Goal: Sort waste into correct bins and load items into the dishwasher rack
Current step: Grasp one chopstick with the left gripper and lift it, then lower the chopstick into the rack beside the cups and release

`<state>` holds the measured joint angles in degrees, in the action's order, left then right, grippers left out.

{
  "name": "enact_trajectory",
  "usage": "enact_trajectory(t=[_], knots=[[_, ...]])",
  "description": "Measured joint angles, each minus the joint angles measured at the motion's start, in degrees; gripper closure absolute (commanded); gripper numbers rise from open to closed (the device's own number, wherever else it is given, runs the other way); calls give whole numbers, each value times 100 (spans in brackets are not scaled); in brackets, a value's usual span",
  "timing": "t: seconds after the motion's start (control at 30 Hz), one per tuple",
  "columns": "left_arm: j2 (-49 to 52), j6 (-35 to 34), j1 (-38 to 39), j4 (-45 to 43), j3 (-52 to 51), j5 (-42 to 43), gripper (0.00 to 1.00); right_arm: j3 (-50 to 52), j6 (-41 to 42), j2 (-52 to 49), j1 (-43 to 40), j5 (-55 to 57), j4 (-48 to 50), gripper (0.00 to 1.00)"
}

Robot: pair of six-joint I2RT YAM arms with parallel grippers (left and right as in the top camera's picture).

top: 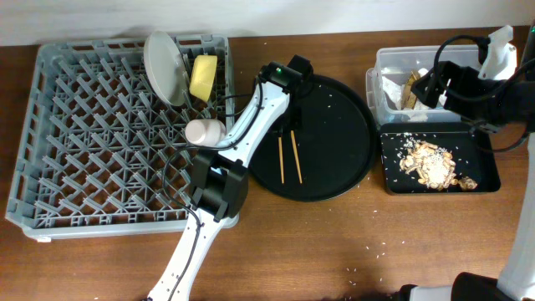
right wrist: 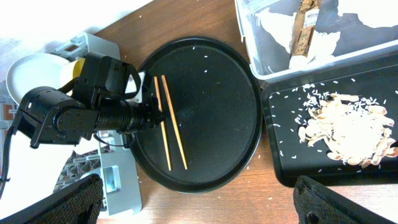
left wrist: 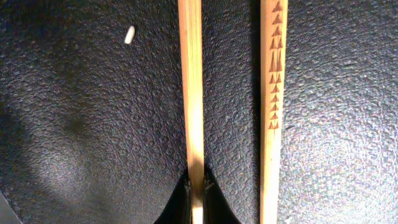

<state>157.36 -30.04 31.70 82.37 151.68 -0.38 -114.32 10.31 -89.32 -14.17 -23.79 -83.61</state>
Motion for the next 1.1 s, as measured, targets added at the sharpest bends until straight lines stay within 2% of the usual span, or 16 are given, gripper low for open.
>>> enact_trajectory(t=[0.47, 0.7, 0.83, 1.0, 1.1], knots=[[-190, 396, -2, 654, 365, -7, 99, 0, -4, 0, 0, 0, 2, 1], [-1362, 688, -42, 1390, 455, -223, 99, 0, -2, 0, 0, 0, 0, 2], [-1845, 870, -138, 1416, 468, -271, 99, 0, 2, 0, 0, -2, 0, 1], [-2367, 1429, -188, 1421, 437, -173, 99, 0, -2, 0, 0, 0, 0, 2], [-3095, 1687, -184, 1410, -122, -186, 99, 0, -7, 0, 0, 0, 0, 2]])
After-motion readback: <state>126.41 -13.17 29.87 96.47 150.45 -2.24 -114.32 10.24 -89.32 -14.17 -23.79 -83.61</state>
